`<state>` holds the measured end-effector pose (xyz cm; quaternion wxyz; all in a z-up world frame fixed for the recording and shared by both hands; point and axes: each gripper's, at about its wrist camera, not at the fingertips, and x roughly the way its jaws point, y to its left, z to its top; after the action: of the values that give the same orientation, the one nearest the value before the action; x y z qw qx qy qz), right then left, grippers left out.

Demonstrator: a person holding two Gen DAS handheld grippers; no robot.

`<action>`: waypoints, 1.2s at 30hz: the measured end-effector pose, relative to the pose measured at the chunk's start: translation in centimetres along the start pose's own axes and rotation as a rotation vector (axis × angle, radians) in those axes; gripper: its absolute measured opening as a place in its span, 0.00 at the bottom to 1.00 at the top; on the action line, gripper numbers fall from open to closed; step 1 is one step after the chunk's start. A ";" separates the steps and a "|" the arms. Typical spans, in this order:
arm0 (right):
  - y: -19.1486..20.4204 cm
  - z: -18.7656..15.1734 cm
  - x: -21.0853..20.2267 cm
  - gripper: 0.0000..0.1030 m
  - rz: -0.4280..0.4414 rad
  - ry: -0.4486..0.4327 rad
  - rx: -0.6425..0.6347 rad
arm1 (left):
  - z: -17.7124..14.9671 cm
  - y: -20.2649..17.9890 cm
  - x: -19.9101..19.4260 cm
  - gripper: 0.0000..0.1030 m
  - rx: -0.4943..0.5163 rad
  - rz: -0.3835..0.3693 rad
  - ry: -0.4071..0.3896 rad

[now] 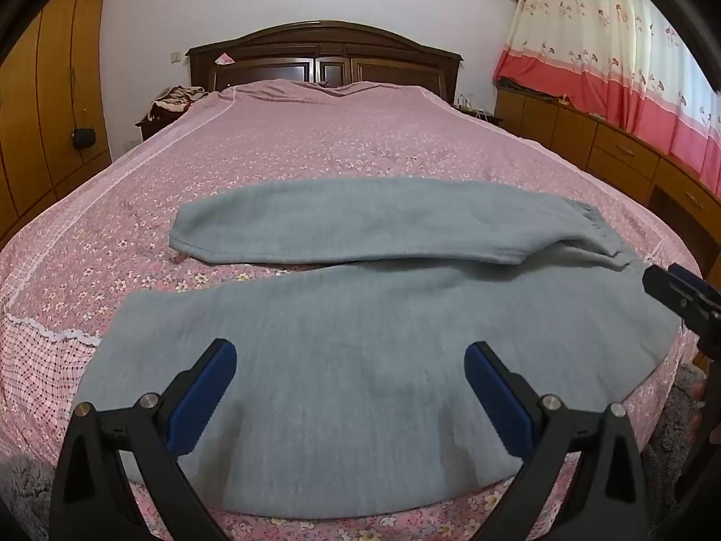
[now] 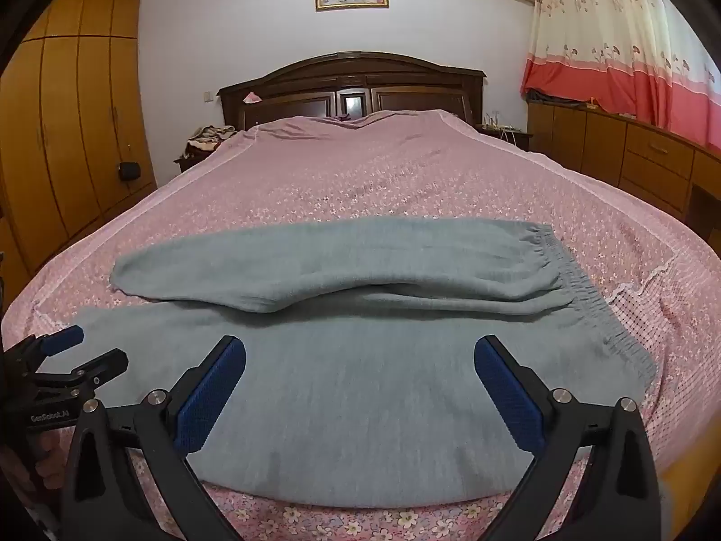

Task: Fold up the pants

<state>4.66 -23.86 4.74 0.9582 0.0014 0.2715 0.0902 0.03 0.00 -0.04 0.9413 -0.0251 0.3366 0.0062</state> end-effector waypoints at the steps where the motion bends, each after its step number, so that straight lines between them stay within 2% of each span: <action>1: 0.0 0.0 0.0 1.00 -0.006 -0.001 0.001 | 0.0 0.0 0.0 1.00 -0.001 0.000 0.001; 5: -0.1 0.1 0.1 1.00 0.003 0.005 0.019 | 0.1 -0.1 -0.4 1.00 -0.006 -0.003 -0.006; 15: 0.7 1.0 -0.5 1.00 -0.043 -0.002 -0.002 | -0.2 -0.2 -0.3 1.00 0.002 -0.002 -0.010; 36: 1.6 -0.1 0.6 1.00 -0.040 0.026 0.008 | -0.2 -0.1 0.0 1.00 0.010 0.003 -0.003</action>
<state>4.83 -22.20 4.40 0.9562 -0.0013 0.2843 0.0697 -0.13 -0.11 -0.22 0.9418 -0.0200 0.3354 0.0059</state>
